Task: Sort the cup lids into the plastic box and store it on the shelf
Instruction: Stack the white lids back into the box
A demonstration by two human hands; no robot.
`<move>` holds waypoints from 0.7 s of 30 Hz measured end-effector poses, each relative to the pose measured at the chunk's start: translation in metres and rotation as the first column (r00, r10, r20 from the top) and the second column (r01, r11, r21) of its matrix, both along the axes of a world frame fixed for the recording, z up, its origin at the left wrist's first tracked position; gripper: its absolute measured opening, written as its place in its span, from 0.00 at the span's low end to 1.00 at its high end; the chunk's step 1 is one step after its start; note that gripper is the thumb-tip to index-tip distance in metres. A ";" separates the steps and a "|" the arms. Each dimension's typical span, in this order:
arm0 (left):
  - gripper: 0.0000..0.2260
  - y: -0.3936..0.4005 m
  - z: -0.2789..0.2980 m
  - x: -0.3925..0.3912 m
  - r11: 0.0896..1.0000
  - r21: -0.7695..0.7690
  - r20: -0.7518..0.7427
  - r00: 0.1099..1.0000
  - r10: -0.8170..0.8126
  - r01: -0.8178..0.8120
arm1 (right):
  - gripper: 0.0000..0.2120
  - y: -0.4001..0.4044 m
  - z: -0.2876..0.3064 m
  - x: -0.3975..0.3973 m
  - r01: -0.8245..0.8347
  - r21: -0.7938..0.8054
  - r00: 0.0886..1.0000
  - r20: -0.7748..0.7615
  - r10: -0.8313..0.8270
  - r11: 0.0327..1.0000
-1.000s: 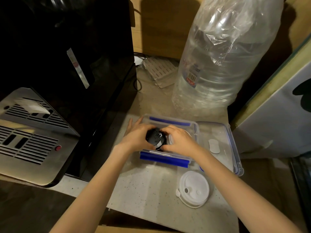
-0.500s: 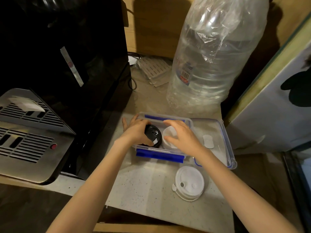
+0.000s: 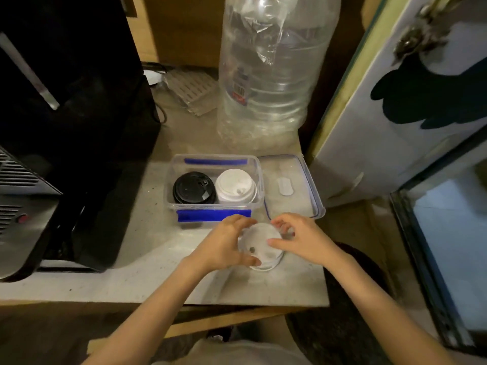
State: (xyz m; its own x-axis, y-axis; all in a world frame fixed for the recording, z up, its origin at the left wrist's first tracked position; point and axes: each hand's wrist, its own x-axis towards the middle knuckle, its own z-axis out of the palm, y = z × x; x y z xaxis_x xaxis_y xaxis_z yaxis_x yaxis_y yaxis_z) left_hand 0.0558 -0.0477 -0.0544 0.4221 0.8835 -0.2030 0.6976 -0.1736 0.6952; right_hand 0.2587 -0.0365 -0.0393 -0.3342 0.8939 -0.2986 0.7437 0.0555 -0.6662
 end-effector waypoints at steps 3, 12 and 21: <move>0.43 -0.010 -0.013 0.007 1.000 -0.020 -0.108 0.994 -0.008 0.006 | 0.34 -0.017 -0.015 0.005 -0.002 -0.017 1.000 0.012 0.003 1.000; 0.39 -0.017 -0.024 0.017 0.994 0.044 -0.047 0.993 0.104 -0.102 | 0.40 -0.030 -0.030 0.000 0.020 0.119 1.000 -0.024 -0.017 0.993; 0.37 -0.013 -0.007 0.007 0.994 0.027 0.006 0.994 0.105 -0.105 | 0.40 -0.027 -0.018 0.002 0.076 0.044 0.989 -0.130 -0.069 0.996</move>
State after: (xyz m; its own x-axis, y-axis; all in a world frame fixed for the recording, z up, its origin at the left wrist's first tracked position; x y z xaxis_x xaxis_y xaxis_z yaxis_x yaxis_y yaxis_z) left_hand 0.0630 -0.0604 -0.0619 0.3276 0.9282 -0.1763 0.7101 -0.1188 0.6940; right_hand 0.2607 -0.0638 -0.0576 -0.3008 0.9296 -0.2129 0.6551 0.0392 -0.7545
